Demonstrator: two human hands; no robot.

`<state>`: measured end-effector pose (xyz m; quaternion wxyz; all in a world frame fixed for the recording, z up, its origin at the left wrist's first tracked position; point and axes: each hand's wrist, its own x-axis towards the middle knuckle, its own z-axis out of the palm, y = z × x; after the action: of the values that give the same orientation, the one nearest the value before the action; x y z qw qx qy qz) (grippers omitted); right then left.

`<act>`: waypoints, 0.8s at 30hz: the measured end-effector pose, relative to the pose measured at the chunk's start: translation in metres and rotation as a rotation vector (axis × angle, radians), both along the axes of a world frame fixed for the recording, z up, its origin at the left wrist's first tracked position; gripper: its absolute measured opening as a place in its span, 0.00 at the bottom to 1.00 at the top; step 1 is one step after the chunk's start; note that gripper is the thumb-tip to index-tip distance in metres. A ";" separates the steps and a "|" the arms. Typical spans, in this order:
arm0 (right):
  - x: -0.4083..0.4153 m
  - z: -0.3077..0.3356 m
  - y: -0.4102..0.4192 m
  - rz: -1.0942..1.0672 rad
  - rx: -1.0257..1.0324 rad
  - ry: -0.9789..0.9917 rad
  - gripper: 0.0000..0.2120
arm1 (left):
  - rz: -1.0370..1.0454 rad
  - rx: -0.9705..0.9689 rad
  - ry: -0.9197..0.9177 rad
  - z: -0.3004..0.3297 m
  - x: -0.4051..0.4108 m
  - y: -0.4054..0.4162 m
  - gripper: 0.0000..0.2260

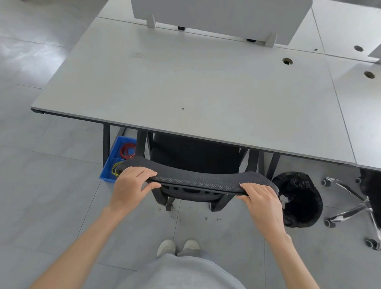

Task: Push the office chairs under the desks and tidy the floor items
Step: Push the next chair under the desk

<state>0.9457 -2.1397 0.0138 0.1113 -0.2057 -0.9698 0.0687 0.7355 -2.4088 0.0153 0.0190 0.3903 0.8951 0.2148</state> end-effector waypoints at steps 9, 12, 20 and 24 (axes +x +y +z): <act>-0.004 0.005 -0.024 -0.037 -0.042 0.011 0.20 | 0.015 -0.009 -0.050 -0.002 -0.014 -0.011 0.15; -0.003 0.001 -0.024 -0.047 -0.061 0.003 0.20 | 0.001 0.012 -0.024 -0.003 -0.015 -0.012 0.15; -0.002 0.001 -0.023 -0.057 -0.066 -0.003 0.20 | 0.002 0.026 -0.020 -0.006 -0.013 -0.012 0.15; -0.001 0.001 -0.022 -0.064 -0.088 0.003 0.21 | 0.009 0.035 -0.016 -0.008 -0.012 -0.012 0.16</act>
<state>0.9449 -2.1616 0.0147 0.1058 -0.2411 -0.9587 0.1079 0.7237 -2.4204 0.0074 0.0183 0.3849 0.8927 0.2335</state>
